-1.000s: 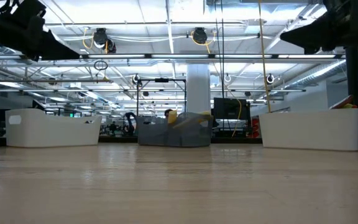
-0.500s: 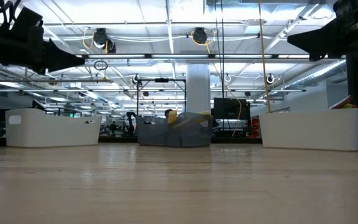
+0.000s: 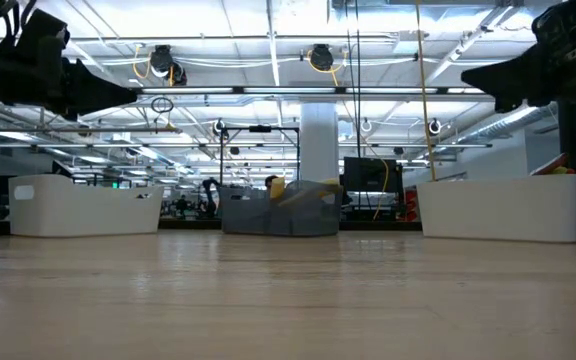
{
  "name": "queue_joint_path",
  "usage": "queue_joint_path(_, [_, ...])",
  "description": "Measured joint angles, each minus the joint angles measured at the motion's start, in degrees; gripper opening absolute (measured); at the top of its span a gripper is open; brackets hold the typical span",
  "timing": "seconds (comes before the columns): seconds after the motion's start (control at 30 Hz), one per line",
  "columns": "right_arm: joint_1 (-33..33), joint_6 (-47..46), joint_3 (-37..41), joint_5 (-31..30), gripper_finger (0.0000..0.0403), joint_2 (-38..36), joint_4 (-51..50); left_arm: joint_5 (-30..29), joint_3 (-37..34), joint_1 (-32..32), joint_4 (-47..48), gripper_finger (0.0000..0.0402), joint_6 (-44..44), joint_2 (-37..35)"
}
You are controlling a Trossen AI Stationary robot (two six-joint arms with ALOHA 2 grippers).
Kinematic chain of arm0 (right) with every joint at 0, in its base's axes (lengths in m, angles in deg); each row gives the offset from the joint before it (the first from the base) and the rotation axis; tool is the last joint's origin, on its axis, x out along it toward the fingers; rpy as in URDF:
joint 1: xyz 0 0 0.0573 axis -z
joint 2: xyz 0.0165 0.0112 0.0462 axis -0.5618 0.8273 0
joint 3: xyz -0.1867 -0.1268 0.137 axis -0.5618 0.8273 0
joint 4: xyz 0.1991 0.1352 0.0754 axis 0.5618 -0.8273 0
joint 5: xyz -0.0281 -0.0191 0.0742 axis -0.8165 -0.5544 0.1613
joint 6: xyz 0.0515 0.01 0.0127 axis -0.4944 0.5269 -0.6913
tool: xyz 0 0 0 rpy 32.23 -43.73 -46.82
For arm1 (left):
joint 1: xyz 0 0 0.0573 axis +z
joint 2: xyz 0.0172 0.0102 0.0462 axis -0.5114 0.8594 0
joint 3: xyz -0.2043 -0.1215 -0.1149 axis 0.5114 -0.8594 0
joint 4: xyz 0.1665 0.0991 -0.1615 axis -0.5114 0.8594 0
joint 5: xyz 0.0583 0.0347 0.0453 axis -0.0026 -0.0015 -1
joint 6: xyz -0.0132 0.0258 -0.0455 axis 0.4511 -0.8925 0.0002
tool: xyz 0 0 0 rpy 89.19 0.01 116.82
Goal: Pick & Place Kitchen Items
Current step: Return to Home Position
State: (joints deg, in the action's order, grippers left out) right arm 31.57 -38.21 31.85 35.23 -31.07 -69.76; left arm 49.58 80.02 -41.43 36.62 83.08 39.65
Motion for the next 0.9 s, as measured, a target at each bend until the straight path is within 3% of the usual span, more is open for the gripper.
queue_joint_path(0.27, [0.0, -2.0, 0.1, 5.9, 0.0, 0.0, 0.1, 2.6, 0.0, 0.0, 1.2, 0.0021, 2.1, 0.0])
queue_joint_path(0.9, [0.0, -7.5, 0.2, 5.8, 0.0, 0.1, -2.3, 3.6, 0.1, 0.0, 6.8, 0.0021, 8.8, 0.0])
